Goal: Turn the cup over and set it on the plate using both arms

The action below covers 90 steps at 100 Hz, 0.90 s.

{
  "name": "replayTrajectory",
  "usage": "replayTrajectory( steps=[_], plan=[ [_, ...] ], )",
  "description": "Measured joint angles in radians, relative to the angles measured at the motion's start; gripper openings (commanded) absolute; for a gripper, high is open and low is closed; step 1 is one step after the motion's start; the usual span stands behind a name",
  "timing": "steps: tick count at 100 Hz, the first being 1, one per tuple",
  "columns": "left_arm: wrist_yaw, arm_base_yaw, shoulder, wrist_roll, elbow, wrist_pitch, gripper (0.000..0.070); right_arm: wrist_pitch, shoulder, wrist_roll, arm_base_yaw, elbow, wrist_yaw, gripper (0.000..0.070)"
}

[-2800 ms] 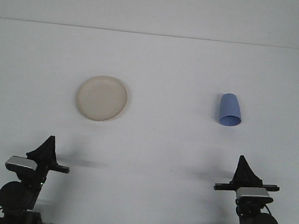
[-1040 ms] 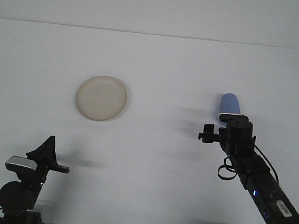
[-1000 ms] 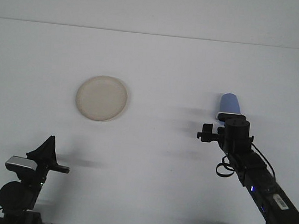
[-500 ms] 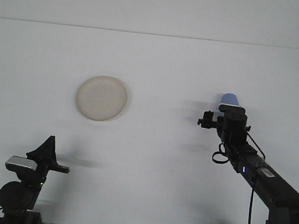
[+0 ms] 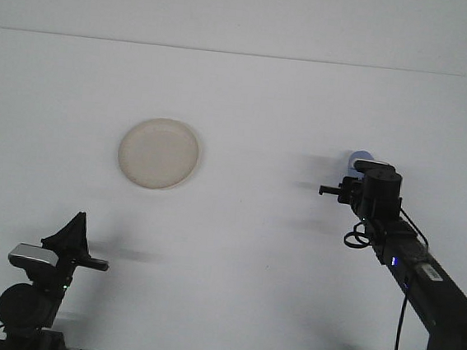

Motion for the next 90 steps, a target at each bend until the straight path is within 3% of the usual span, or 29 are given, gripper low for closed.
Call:
replayTrajectory(
  steps=[12, 29, 43, 62, 90],
  plan=[
    [0.0, 0.0, 0.0, 0.0, 0.0, 0.0, 0.0015, -0.269, -0.077, -0.06, 0.057, 0.138, -0.016, 0.0],
    [0.0, 0.0, 0.0, 0.0, 0.0, 0.0, 0.0015, -0.787, -0.099, -0.171, 0.137, 0.48, -0.14, 0.0],
    [0.0, 0.0, 0.0, 0.0, 0.0, 0.0, 0.0015, -1.131, -0.097, -0.229, 0.255, 0.679, -0.131, 0.0],
    [0.0, 0.0, 0.0, 0.0, 0.0, 0.0, 0.0015, -1.313, -0.08, -0.25, 0.451, 0.731, -0.035, 0.0],
    [0.0, 0.0, 0.0, 0.0, 0.0, 0.0, 0.0015, -1.321, 0.063, -0.234, 0.634, 0.731, -0.03, 0.0]
  ],
)
